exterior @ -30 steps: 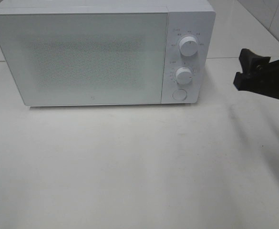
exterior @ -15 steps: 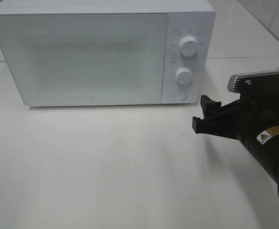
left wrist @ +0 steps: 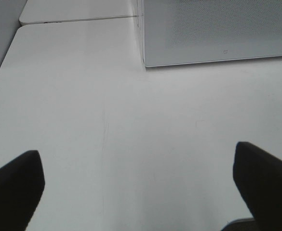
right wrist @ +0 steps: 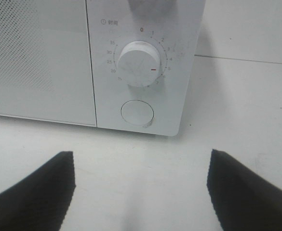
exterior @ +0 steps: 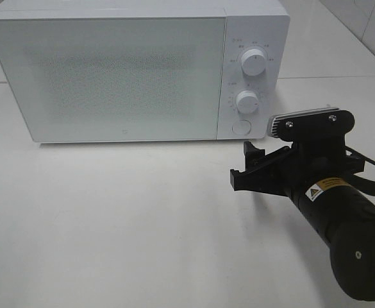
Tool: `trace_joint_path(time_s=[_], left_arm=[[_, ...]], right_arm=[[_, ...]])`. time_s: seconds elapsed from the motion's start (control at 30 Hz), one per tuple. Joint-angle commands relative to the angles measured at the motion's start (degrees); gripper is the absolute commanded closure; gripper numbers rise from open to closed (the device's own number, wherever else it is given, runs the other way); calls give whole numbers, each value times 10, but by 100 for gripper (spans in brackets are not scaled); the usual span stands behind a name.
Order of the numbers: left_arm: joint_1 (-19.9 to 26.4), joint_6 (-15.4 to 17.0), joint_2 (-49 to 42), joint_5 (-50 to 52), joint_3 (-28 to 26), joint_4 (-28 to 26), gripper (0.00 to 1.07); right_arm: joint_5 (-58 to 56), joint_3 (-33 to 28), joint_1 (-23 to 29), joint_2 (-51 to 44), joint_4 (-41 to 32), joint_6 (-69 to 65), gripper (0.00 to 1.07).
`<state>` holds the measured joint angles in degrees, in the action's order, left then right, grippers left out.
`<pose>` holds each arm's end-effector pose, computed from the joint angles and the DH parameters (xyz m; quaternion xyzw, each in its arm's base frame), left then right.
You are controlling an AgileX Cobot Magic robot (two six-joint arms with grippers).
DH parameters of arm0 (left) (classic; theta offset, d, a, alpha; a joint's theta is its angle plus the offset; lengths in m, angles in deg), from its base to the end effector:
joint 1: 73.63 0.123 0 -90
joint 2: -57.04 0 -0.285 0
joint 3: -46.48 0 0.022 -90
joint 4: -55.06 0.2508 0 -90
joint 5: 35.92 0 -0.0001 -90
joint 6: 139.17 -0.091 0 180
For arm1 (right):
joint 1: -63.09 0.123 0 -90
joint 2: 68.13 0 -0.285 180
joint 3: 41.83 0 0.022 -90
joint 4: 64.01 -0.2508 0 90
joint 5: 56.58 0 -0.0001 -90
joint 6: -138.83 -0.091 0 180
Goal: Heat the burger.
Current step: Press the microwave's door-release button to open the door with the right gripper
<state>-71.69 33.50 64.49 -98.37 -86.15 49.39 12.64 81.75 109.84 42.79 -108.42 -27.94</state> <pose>-0.0094 -0.0083 0.2810 0.0434 0.8517 -0.0072 0.5221 0.2109 0.1374 0.1311 -0.0613 0.7721 0.0035 0.6325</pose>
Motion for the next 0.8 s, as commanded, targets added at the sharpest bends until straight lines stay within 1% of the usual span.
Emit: trace_joint_path(time_s=[0.03, 0.13, 0.2, 0.23, 0.27, 0.3, 0.33, 0.37, 0.4, 0.43, 0.47, 0.5, 0.53, 0.57, 0.6, 0.63, 0.67, 0.7, 0.73, 0.77, 0.8], left_arm=[[0, 1, -2, 9, 1, -1, 7], [0, 1, -2, 9, 1, -1, 7], [0, 1, -2, 9, 1, -1, 7], [0, 1, -2, 9, 1, -1, 7], [0, 1, -2, 9, 1, -1, 7], [0, 1, -2, 9, 1, -1, 7], [0, 1, -2, 9, 1, -1, 7], [0, 1, -2, 9, 1, -1, 7], [0, 1, -2, 9, 1, -1, 7], [0, 1, -2, 9, 1, -1, 7], [0, 1, -2, 9, 1, -1, 7], [0, 1, -2, 9, 1, -1, 7], [0, 1, -2, 9, 1, -1, 7], [0, 1, -2, 9, 1, -1, 7], [0, 1, -2, 9, 1, -1, 7], [0, 1, -2, 9, 1, -1, 7], [0, 1, -2, 9, 1, -1, 7], [0, 1, -2, 9, 1, -1, 7], [0, 1, -2, 9, 1, -1, 7], [0, 1, -2, 9, 1, -1, 7], [0, 1, -2, 9, 1, -1, 7]], right_arm=[[105, 5, 3, 0, -1, -1, 32], [109, 5, 3, 0, -1, -13, 32], [108, 5, 3, 0, -1, -60, 32], [108, 5, 3, 0, -1, -60, 32], [108, 5, 3, 0, -1, -111, 32], [108, 5, 3, 0, -1, -111, 32], [108, 5, 3, 0, -1, -146, 32], [108, 5, 3, 0, -1, -218, 32], [108, 5, 3, 0, -1, -218, 32], [107, 5, 3, 0, -1, -313, 32], [107, 5, 3, 0, -1, -367, 33], [107, 5, 3, 0, -1, -367, 33], [104, 5, 3, 0, -1, -465, 33], [104, 3, 3, 0, -1, -507, 34], [104, 3, 3, 0, -1, -507, 34], [104, 4, 3, 0, -1, -611, 36], [104, 4, 3, 0, -1, -611, 36], [104, 4, 3, 0, -1, -702, 39], [104, 4, 3, 0, -1, -735, 40], [104, 4, 3, 0, -1, -735, 40], [104, 4, 3, 0, -1, -811, 43]])
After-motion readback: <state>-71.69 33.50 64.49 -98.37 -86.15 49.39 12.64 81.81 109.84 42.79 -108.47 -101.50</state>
